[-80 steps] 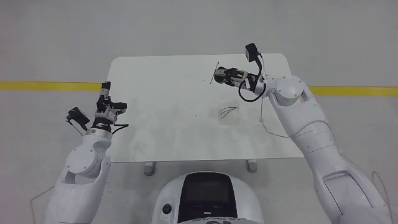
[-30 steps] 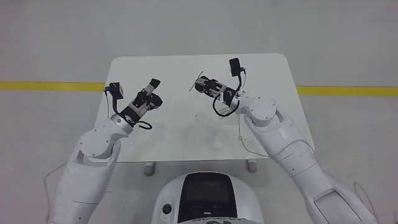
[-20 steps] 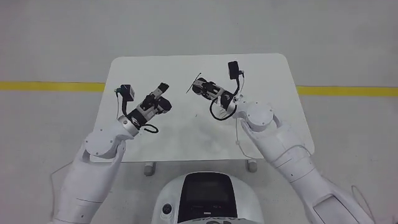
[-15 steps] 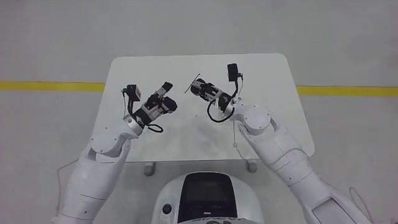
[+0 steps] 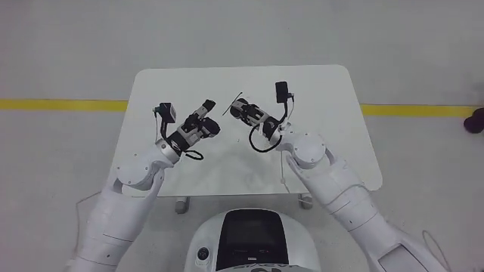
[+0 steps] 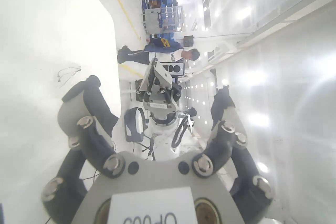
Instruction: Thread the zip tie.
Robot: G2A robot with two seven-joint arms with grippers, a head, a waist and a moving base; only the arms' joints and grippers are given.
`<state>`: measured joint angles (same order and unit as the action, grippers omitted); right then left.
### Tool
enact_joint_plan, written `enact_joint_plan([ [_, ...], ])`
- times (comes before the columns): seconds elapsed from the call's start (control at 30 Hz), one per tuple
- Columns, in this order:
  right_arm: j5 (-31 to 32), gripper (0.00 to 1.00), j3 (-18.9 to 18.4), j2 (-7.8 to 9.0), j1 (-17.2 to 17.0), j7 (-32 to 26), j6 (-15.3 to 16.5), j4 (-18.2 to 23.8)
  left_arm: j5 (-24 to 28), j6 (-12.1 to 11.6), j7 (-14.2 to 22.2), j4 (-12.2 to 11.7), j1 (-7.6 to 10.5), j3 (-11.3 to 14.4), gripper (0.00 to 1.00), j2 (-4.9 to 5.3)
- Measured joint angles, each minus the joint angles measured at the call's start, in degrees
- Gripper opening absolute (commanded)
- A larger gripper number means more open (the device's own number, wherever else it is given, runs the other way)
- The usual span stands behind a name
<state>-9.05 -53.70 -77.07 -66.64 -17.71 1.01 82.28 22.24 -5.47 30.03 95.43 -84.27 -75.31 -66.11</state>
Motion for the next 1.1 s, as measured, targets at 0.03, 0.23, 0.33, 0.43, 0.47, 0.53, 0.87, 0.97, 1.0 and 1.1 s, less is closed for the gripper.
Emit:
enact_joint_plan([
  [0.03, 0.49, 0.00, 0.18, -0.08, -0.29, 0.71, -0.07, 0.23, 0.20, -0.86, -0.61, -0.21, 0.06, 0.51, 1.00, -0.11],
  [0.23, 1.22, 0.00, 0.87, -0.54, -1.27, 3.10, -0.30, 0.90, 0.93, -4.19, -2.96, -2.50, 1.40, 3.18, 1.00, -0.71],
  [0.33, 1.83, 0.00, 0.98, -0.69, -1.64, 4.03, -0.97, 1.52, 0.61, -4.56, -5.40, -4.15, 2.18, 3.96, 1.00, -0.95],
  [0.43, 2.19, 0.00, 0.99, -0.70, -1.67, 4.24, -1.16, 1.75, 0.12, -4.45, -6.00, -4.32, 2.28, 3.99, 1.00, -0.97],
  [0.47, 2.19, 0.00, 0.99, -0.70, -1.67, 4.23, -1.15, 1.74, 0.12, -4.45, -5.92, -4.30, 2.27, 3.98, 1.00, -0.97],
  [0.53, 2.17, 0.00, 0.99, -0.70, -1.66, 4.21, -1.14, 1.72, 0.15, -4.45, -5.86, -4.28, 2.26, 3.98, 1.00, -0.96],
  [0.87, 6.27, 0.00, 0.92, -0.63, -3.41, 5.16, -3.02, 3.17, -1.07, -4.37, -5.41, -4.51, 2.29, 4.51, 1.00, -0.90],
  [0.97, 6.31, 0.00, 0.75, -0.67, -3.72, 5.93, -3.69, 3.25, -1.01, -4.20, -5.45, -4.59, 2.30, 4.53, 1.00, -0.90],
  [1.0, 6.29, 0.00, 0.74, -0.67, -3.72, 5.93, -3.68, 3.25, -1.01, -4.20, -5.46, -4.59, 2.30, 4.52, 1.00, -0.90],
  [1.1, 6.30, 0.00, 0.75, -0.66, -3.72, 5.89, -3.63, 3.25, -1.09, -4.18, -5.53, -4.56, 2.30, 4.56, 1.00, -0.90],
])
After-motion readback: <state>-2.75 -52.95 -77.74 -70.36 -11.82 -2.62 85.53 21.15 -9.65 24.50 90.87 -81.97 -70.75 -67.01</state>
